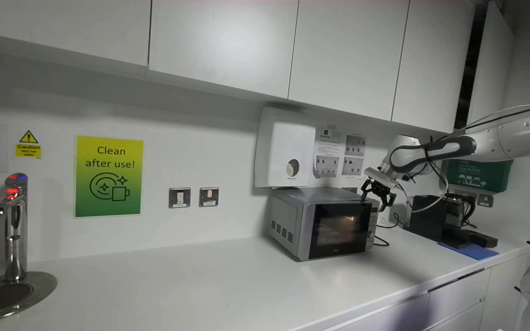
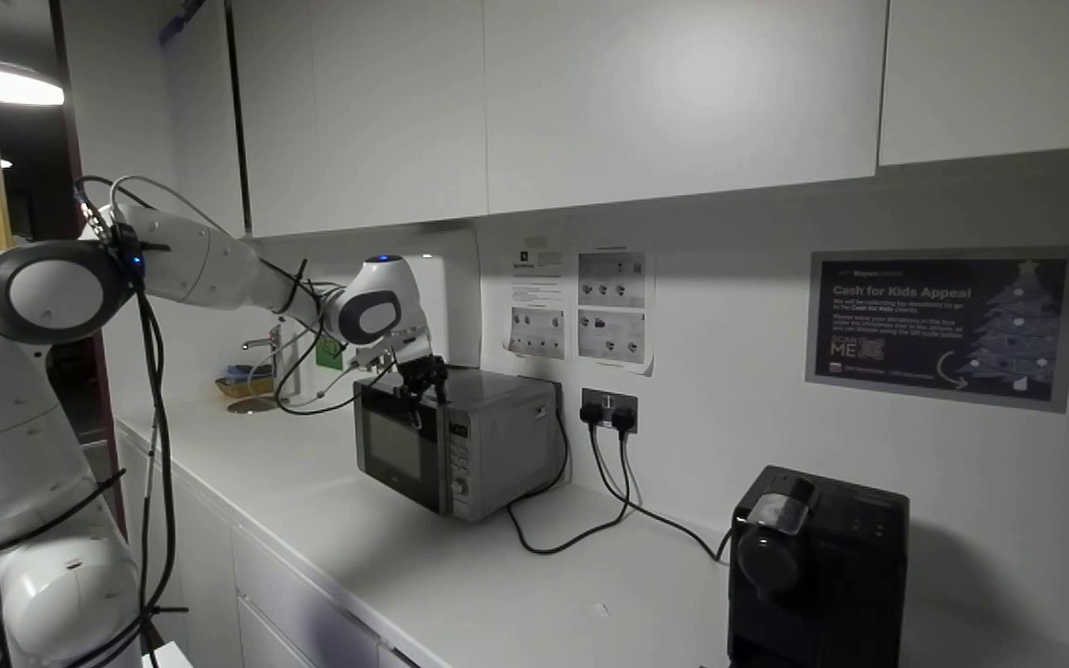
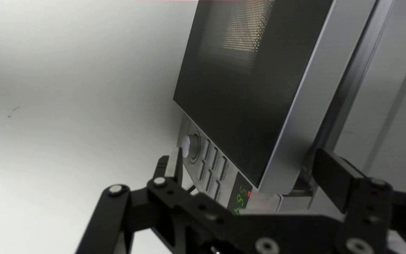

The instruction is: Pull open the microwave door fully

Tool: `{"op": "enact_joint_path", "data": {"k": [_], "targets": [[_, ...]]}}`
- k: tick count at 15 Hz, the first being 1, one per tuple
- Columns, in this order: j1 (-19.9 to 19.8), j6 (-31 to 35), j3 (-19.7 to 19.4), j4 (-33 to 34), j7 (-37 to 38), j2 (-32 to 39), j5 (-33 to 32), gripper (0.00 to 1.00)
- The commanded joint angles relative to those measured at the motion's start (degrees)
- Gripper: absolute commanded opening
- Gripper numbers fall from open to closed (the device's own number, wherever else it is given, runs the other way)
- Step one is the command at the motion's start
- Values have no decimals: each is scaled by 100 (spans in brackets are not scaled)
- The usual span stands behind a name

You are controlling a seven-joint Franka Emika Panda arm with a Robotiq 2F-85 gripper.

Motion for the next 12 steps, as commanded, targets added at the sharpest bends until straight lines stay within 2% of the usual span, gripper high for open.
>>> {"op": "enact_joint_path", "data": {"k": [1, 12], "targets": [[-36, 293, 12, -87, 43, 10, -165, 100], [-32, 518, 21, -162, 40, 80, -319, 100]]}}
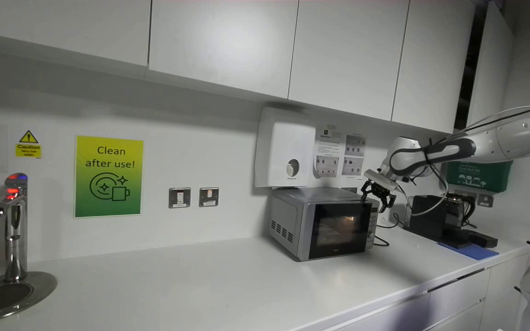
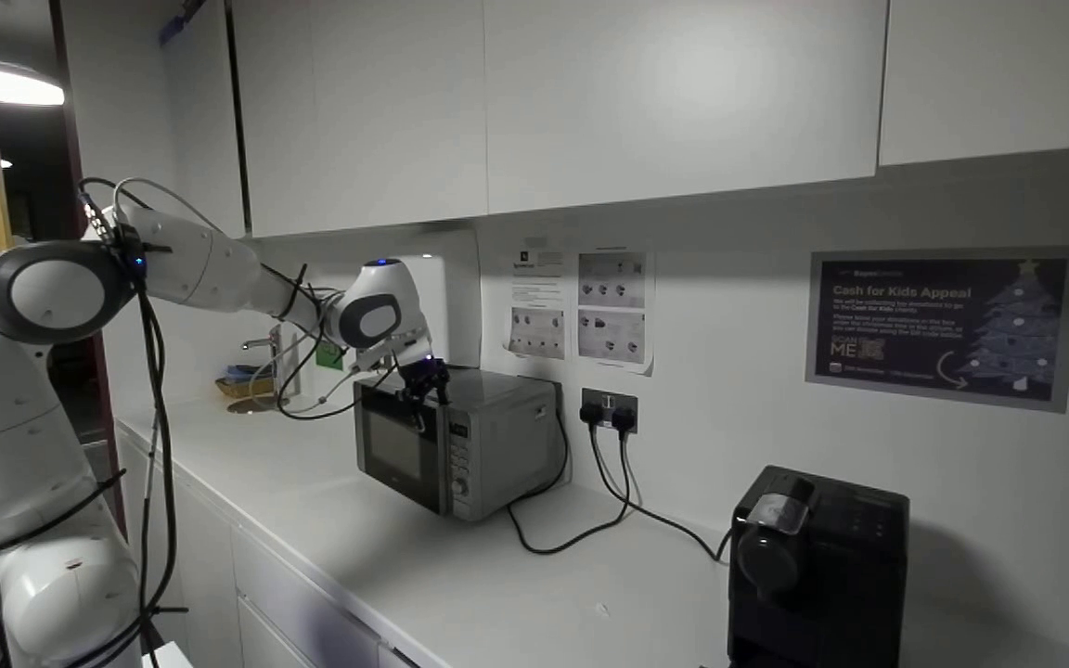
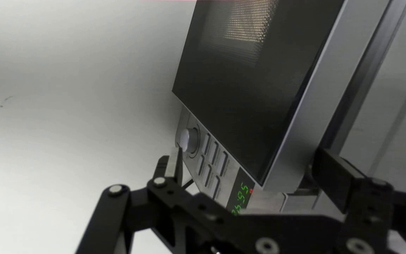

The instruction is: Pull open the microwave door fully

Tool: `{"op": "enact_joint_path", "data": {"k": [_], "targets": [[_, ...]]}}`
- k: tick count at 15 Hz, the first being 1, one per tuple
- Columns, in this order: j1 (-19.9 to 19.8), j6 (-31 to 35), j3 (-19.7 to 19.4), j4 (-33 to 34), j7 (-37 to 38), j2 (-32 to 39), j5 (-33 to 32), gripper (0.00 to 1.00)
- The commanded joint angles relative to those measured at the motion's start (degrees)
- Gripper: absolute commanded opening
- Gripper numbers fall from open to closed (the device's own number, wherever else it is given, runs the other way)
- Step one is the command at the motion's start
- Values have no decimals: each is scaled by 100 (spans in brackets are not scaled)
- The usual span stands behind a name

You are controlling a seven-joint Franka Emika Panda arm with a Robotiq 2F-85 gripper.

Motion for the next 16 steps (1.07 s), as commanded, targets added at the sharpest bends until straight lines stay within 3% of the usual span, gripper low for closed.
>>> {"op": "enact_joint_path", "data": {"k": [1, 16], "targets": [[-33, 355, 23, -85, 28, 62, -139, 100], [69, -418, 166, 45, 281, -194, -28, 100]]}}
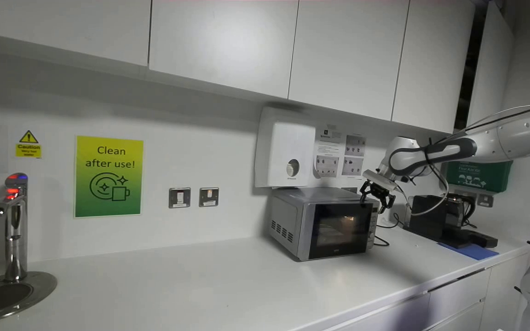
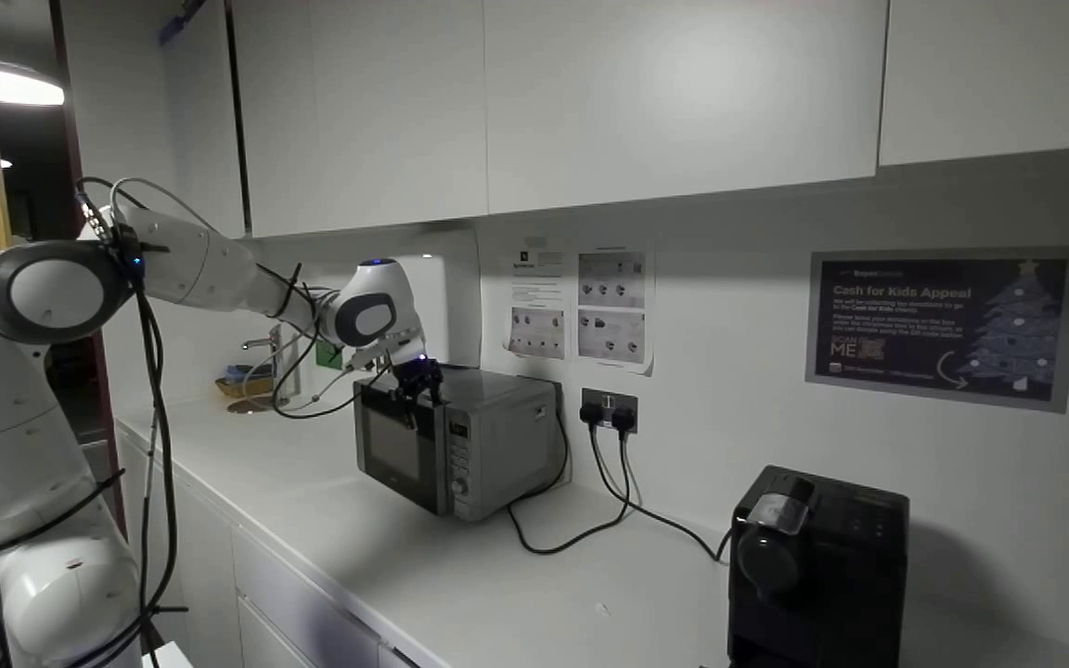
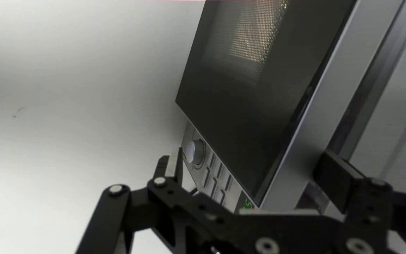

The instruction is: Pull open the microwave door fully

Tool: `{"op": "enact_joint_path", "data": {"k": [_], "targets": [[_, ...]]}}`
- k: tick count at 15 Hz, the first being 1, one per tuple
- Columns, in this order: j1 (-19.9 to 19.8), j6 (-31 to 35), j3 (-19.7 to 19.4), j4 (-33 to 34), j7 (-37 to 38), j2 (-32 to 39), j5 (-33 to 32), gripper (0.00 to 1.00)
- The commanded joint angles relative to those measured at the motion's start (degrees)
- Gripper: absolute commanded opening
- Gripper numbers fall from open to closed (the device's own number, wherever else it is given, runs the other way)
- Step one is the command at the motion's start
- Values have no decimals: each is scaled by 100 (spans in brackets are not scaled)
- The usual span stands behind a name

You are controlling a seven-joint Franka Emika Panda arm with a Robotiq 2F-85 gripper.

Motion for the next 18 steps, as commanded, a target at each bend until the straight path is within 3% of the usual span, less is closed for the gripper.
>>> {"op": "enact_joint_path", "data": {"k": [1, 13, 18], "targets": [[38, -272, 66, 61, 171, -158, -23, 100], [56, -810, 172, 127, 537, -367, 7, 100], [27, -740, 184, 103, 576, -402, -112, 100]]}}
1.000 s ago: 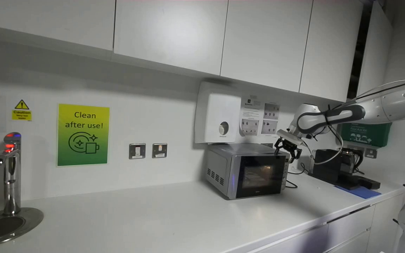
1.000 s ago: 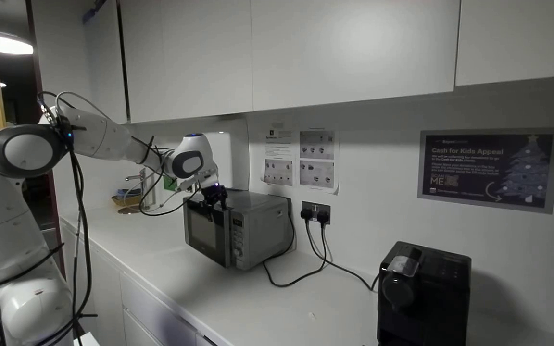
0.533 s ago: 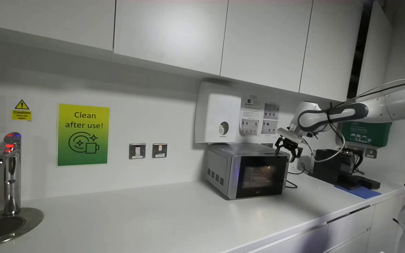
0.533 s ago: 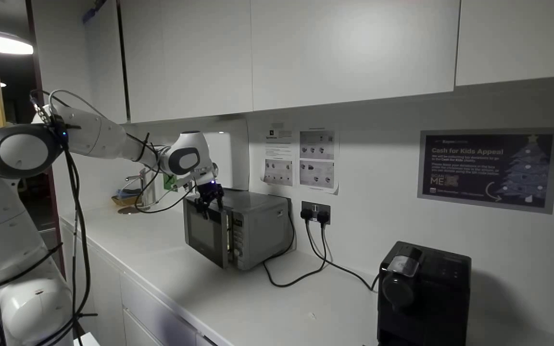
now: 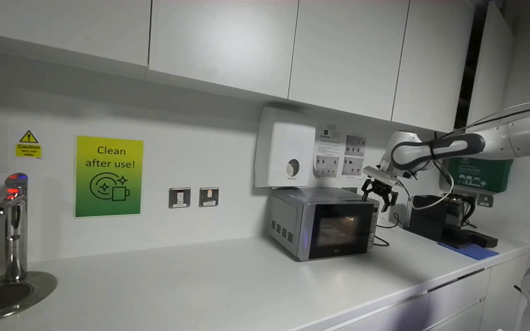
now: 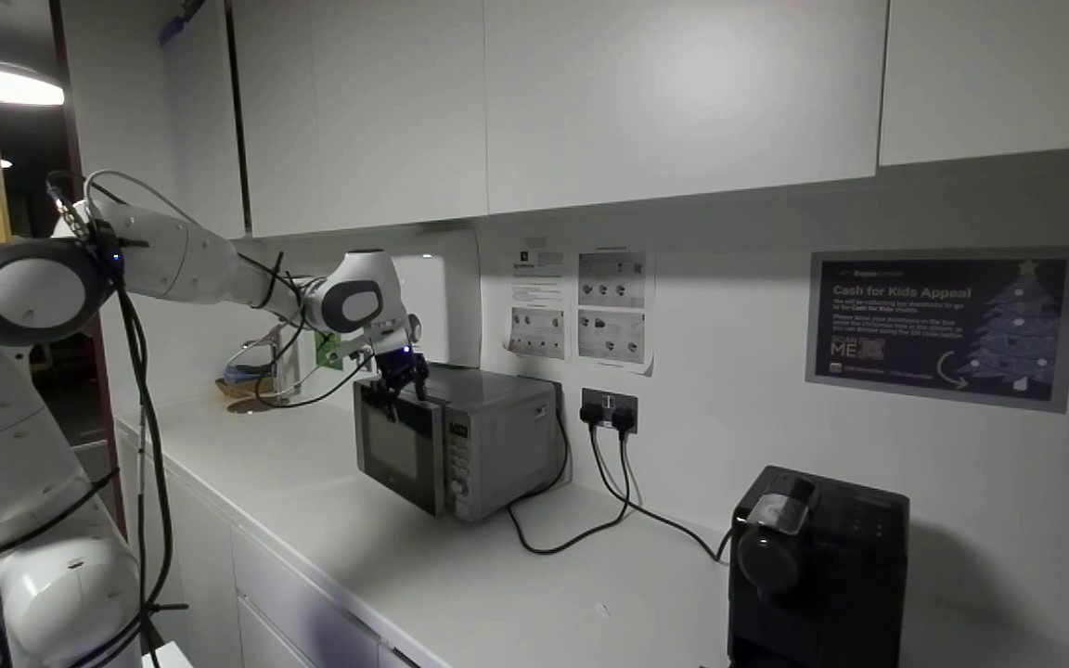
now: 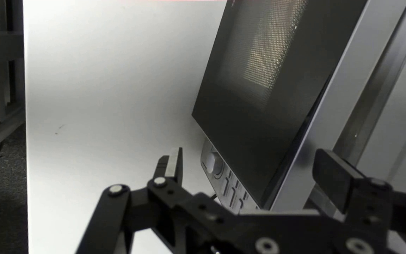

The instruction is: Pull open the microwave door fully

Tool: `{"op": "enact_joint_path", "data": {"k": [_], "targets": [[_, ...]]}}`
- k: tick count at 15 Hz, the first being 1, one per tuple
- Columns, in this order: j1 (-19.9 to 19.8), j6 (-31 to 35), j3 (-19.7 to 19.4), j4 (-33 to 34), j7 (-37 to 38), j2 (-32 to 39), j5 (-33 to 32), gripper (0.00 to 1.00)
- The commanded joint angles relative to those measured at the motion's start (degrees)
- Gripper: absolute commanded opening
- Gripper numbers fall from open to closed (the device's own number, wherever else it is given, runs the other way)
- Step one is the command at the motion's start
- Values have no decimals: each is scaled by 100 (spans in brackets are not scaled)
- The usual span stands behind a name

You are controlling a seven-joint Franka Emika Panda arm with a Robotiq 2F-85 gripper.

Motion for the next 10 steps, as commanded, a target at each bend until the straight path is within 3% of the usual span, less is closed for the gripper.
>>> {"op": "enact_joint_path", "data": {"k": [1, 10], "targets": [[-25, -27, 26, 26, 124, -116, -161, 100], [-95, 212, -14, -76, 54, -76, -534, 100]]}}
